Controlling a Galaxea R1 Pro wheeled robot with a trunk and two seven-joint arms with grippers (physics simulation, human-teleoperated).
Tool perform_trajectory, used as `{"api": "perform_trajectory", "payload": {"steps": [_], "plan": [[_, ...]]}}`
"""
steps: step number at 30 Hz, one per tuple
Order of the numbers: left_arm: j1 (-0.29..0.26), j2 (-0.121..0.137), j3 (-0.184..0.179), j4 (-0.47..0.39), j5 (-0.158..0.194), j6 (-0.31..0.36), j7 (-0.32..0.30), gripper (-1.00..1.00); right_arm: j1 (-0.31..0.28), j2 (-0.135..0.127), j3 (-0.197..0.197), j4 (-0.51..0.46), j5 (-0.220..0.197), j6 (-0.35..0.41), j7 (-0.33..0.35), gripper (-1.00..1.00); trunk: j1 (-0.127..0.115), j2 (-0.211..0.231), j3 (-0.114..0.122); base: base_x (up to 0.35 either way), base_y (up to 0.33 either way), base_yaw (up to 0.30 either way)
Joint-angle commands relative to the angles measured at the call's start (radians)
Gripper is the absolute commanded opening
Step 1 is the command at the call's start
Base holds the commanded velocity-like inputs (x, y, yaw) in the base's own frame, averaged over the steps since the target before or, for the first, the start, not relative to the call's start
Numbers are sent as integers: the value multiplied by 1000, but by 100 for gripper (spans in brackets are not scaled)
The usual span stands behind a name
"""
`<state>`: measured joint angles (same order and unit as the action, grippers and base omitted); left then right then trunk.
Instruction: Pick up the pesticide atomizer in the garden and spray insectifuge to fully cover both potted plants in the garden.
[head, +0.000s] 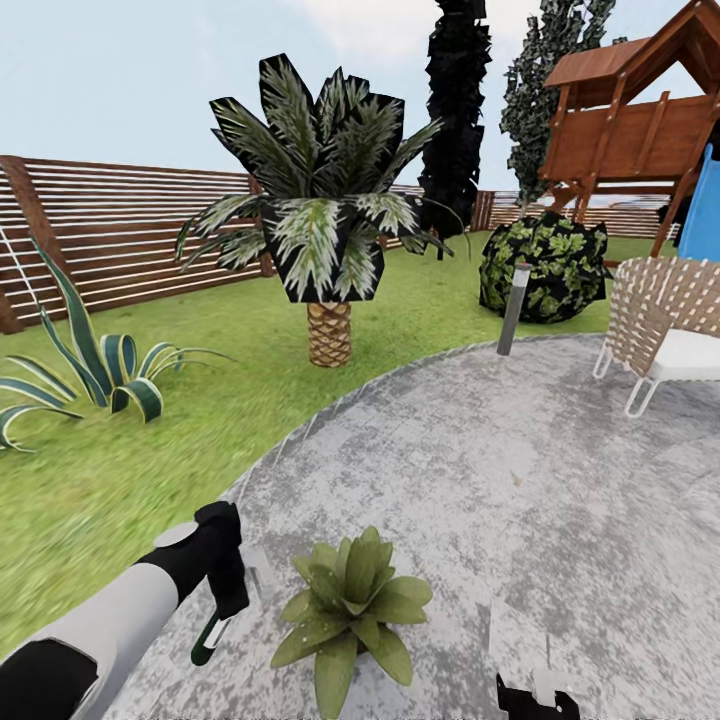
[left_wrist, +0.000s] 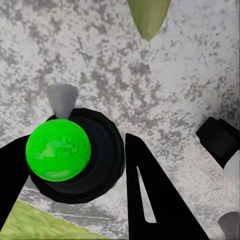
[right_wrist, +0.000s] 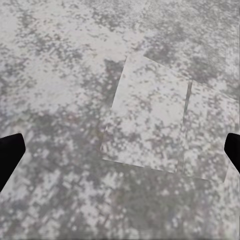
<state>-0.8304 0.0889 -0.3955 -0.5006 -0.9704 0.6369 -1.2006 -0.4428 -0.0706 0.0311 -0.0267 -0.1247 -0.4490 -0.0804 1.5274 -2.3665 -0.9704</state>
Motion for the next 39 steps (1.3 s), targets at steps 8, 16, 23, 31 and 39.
{"api": "perform_trajectory", "payload": {"steps": [8,16,23,31,39], "plan": [[72,15,-1,12,9,4,37,-100,-1,0,4,1,-9,-4,0,100,0,0,-5,0,0,0],[72,0,34,-8,10,10,43,-100,-1,0,4,1,-9,-4,0,100,0,0,-5,0,0,0],[76,57,42,17,12,7,100,-100,-1,-4,4,1,-9,-4,1,100,0,0,-5,0,0,0],[76,15,44,9,12,14,102,-100,-1,-6,4,1,-9,-4,1,100,0,0,-5,36,5,0],[96,21,42,44,30,8,157,-100,-1,-6,4,1,-9,-4,1,100,0,0,-13,62,19,0]]}}
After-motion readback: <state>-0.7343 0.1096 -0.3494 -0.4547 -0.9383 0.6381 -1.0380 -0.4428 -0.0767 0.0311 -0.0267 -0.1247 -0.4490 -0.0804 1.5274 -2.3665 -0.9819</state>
